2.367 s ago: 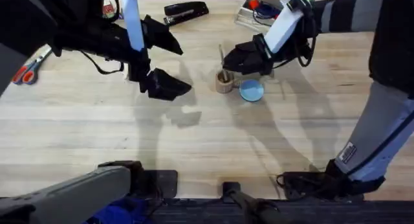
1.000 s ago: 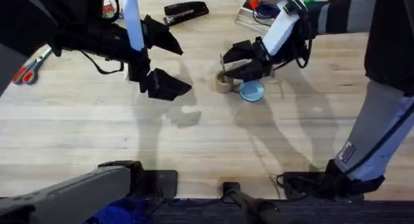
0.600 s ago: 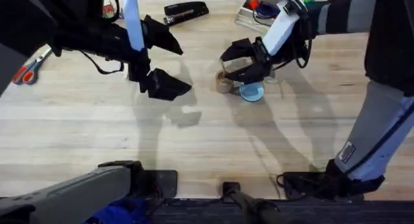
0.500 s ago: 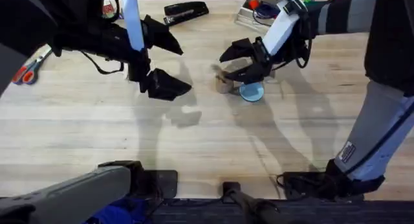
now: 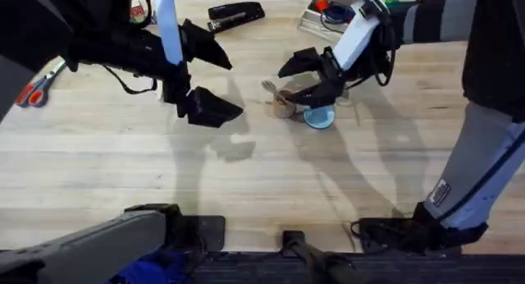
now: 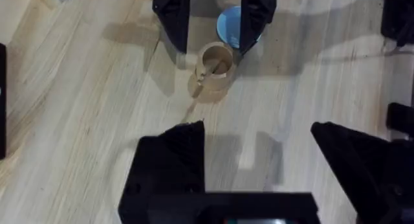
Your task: Pick up a utensil and set it on the pink plate, then put the other utensil in the container.
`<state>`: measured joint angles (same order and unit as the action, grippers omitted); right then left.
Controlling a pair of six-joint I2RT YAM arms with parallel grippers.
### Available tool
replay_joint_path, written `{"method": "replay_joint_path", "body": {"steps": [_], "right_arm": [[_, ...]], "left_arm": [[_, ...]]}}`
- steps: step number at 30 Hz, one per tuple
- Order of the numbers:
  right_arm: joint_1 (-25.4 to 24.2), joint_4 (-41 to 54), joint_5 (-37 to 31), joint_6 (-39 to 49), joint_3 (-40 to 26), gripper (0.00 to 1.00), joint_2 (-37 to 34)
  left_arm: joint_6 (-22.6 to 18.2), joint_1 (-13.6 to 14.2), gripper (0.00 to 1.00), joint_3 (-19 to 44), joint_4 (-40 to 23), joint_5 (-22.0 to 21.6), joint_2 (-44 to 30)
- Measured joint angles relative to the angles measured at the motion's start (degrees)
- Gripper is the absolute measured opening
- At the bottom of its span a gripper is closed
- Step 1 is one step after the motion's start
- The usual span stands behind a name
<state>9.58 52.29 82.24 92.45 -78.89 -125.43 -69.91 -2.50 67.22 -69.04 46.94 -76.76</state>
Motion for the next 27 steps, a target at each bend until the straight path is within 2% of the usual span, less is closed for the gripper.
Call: {"method": "replay_joint_path", "body": {"steps": [3, 9, 14, 22, 27], "right_arm": [[0.0, 0.0, 0.1, -1.0, 0.0, 0.78, 0.0], [-0.5, 0.0, 0.5, -6.0, -0.6, 0.834, 0.0], [-1.5, 0.1, 0.5, -12.3, -5.0, 0.854, 0.0], [-1.8, 1.9, -7.7, -30.8, -16.0, 0.858, 0.0], [-1.8, 7.4, -13.3, -36.4, -21.0, 0.857, 0.0]], "left_arm": [[0.0, 0.0, 0.995, 0.0, 0.0, 0.0, 0.0], [0.0, 0.0, 0.995, 0.0, 0.0, 0.0, 0.0], [0.0, 0.0, 0.995, 0.0, 0.0, 0.0, 0.0], [0.0, 0.0, 0.995, 0.0, 0.0, 0.0, 0.0], [0.0, 0.0, 0.995, 0.0, 0.0, 0.0, 0.0]]}}
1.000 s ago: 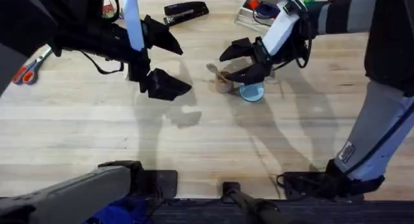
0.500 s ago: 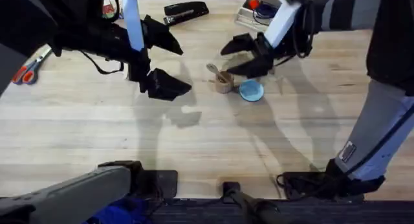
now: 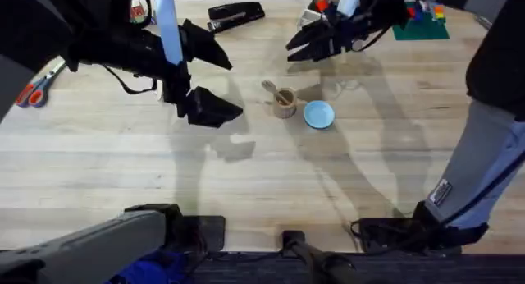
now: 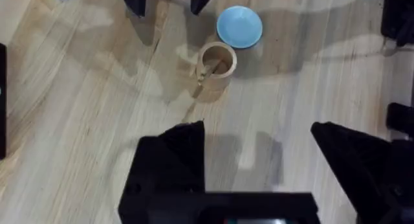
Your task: Pick up a utensil and set it on the pink plate, then put the other utensil in the container.
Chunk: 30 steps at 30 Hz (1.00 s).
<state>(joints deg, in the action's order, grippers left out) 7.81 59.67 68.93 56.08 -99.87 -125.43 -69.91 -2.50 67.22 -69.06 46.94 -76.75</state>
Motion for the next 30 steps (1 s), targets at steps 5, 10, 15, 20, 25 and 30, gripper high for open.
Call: {"method": "replay_joint_path", "body": {"steps": [5, 10, 15, 20, 25, 30], "right_arm": [[0.0, 4.4, -6.1, -4.5, -4.0, 0.857, 0.5], [0.0, 10.7, -12.4, -7.9, -6.8, 0.858, 5.0], [0.0, 14.2, -17.0, -11.0, -8.0, 0.863, 12.0], [0.0, 16.8, -21.9, -14.2, -8.1, 0.863, 17.8], [0.0, 19.2, -25.0, -16.9, -8.1, 0.863, 23.0], [0.0, 25.4, -28.7, -18.5, -8.1, 0.863, 27.8]], "left_arm": [[0.0, 0.0, 0.995, 0.0, 0.0, 0.0, 0.0], [0.0, 0.0, 0.995, 0.0, 0.0, 0.0, 0.0], [0.0, 0.0, 0.995, 0.0, -0.6, 0.0, 0.0], [0.0, 0.0, 0.995, 0.0, -1.0, 0.0, 0.0], [0.0, 0.0, 0.995, 0.0, -1.0, 0.0, 0.0], [0.0, 0.0, 0.995, 0.0, -1.0, 0.0, 0.0]]}}
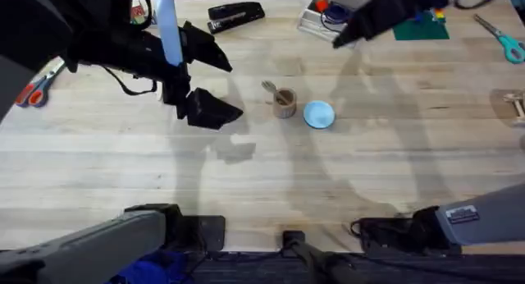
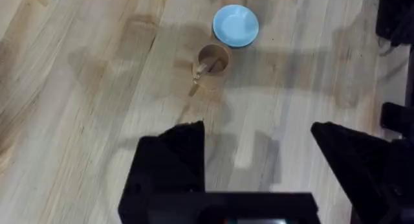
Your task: Pick up a utensil and set it on the pink plate, then put the other utensil in the container.
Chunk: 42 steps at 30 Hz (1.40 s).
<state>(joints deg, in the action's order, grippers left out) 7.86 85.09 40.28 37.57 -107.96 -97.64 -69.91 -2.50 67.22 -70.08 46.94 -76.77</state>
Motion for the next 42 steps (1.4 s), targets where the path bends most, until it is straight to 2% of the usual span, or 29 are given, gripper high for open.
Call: {"method": "replay_joint_path", "body": {"steps": [6, 17, 27, 28, 30, 42], "right_arm": [[0.0, 5.9, -4.5, -1.2, 0.0, 0.88, 4.8], [0.0, 7.2, -13.9, -8.6, 0.0, 0.879, 14.6], [0.0, 7.6, -27.6, -17.7, 0.0, 0.883, 22.2], [0.0, 7.6, -28.7, -18.5, 0.0, 0.94, 22.8], [0.0, 7.6, -30.1, -19.2, 0.0, 0.99, 23.6], [0.0, 7.6, -32.0, -23.7, 0.0, 0.996, 24.3]], "left_arm": [[0.0, 0.0, 0.995, 0.0, 0.0, 0.0, 0.0], [0.0, 0.0, 0.995, 0.0, -3.0, 0.0, 0.0], [0.0, 0.0, 0.995, 0.0, -3.0, 0.0, 0.0], [0.0, 0.0, 0.995, 0.0, -3.0, 0.0, 0.0], [0.0, 0.0, 0.995, 0.0, -3.0, 0.0, 0.0], [0.0, 0.0, 0.995, 0.0, -3.0, 0.0, 0.0]]}}
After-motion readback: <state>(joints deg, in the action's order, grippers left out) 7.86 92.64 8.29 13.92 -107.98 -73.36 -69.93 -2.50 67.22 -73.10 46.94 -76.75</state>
